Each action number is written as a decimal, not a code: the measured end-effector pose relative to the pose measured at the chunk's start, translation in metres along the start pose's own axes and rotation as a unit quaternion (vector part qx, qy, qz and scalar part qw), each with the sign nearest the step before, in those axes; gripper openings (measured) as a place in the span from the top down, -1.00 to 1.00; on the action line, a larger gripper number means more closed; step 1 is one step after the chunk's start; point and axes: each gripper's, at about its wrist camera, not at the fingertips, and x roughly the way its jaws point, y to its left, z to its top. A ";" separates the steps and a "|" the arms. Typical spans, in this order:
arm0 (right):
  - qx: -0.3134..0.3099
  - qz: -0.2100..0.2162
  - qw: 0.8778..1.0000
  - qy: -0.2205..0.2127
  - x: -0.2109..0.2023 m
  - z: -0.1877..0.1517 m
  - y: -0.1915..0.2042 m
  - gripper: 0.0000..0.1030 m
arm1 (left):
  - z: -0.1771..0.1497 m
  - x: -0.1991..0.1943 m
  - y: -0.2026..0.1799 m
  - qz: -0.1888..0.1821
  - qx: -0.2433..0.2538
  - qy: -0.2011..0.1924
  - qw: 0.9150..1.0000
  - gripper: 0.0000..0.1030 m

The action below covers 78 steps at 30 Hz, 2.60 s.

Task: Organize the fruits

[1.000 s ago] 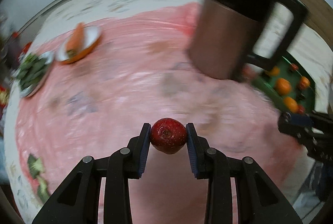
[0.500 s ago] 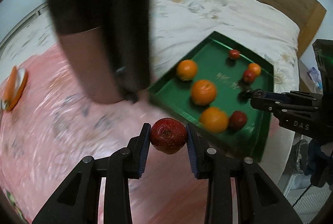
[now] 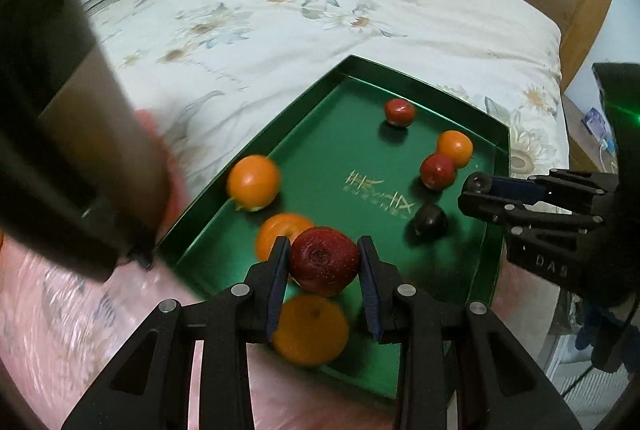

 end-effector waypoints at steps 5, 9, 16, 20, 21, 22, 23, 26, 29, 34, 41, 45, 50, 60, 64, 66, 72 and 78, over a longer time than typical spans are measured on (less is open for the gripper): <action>-0.009 -0.007 1.000 0.008 0.010 0.003 -0.005 0.69 | 0.008 0.014 -0.015 0.011 0.027 -0.006 1.000 0.44; -0.017 -0.009 1.000 0.018 0.019 0.002 -0.005 0.69 | 0.013 0.019 -0.022 0.012 0.039 -0.010 0.999 0.44; -0.020 -0.012 1.000 0.019 0.022 0.000 -0.005 0.69 | 0.013 0.021 -0.029 0.010 0.054 -0.013 0.998 0.43; -0.018 -0.015 1.000 0.018 0.022 0.000 -0.005 0.67 | 0.012 0.021 -0.030 0.010 0.057 -0.014 0.998 0.43; -0.017 -0.016 1.000 0.018 0.023 0.000 -0.004 0.66 | 0.012 0.021 -0.029 0.010 0.057 -0.015 0.998 0.43; -0.017 -0.017 1.000 0.018 0.023 0.000 -0.004 0.66 | 0.012 0.021 -0.029 0.010 0.057 -0.015 0.998 0.43; -0.018 -0.017 1.000 0.018 0.023 0.000 -0.004 0.62 | 0.012 0.020 -0.029 0.011 0.057 -0.015 0.998 0.43; -0.017 -0.019 1.000 0.019 0.024 0.001 -0.003 0.49 | 0.010 0.019 -0.029 0.015 0.061 -0.016 0.998 0.43; -0.017 -0.019 1.000 0.017 0.025 0.001 -0.001 0.21 | 0.009 0.018 -0.029 0.018 0.062 -0.018 0.998 0.02; -0.021 -0.022 0.999 0.014 0.023 0.000 0.003 -0.01 | 0.005 0.017 -0.023 0.014 0.050 -0.016 0.999 -0.02; -0.017 -0.030 0.999 0.001 0.013 -0.003 0.004 -0.21 | 0.002 0.007 -0.017 0.009 0.039 -0.025 0.999 -0.02; -0.015 -0.034 0.999 -0.013 0.002 -0.006 0.009 -0.40 | -0.003 -0.006 -0.011 0.006 0.030 -0.035 0.999 -0.02; -0.019 -0.034 0.999 -0.032 -0.013 -0.010 0.027 -0.81 | -0.015 -0.025 -0.001 0.005 0.020 -0.047 0.999 -0.08; -0.053 -0.004 0.997 -0.057 -0.033 -0.022 0.094 -1.00 | -0.066 -0.064 0.057 0.037 -0.052 -0.048 0.997 -0.14; -0.068 0.014 0.996 -0.061 -0.036 -0.029 0.129 -1.00 | -0.089 -0.082 0.087 0.065 -0.084 -0.046 0.993 -0.18; -0.074 0.024 0.995 -0.063 -0.037 -0.032 0.146 -1.00 | -0.099 -0.091 0.102 0.079 -0.098 -0.044 0.991 -0.20; -0.105 0.055 0.991 -0.068 -0.036 -0.039 0.202 -1.00 | -0.131 -0.113 0.147 0.123 -0.143 -0.045 0.981 -0.31; -0.133 0.077 0.985 -0.077 -0.034 -0.044 0.246 -1.00 | -0.164 -0.130 0.180 0.153 -0.175 -0.051 0.971 -0.31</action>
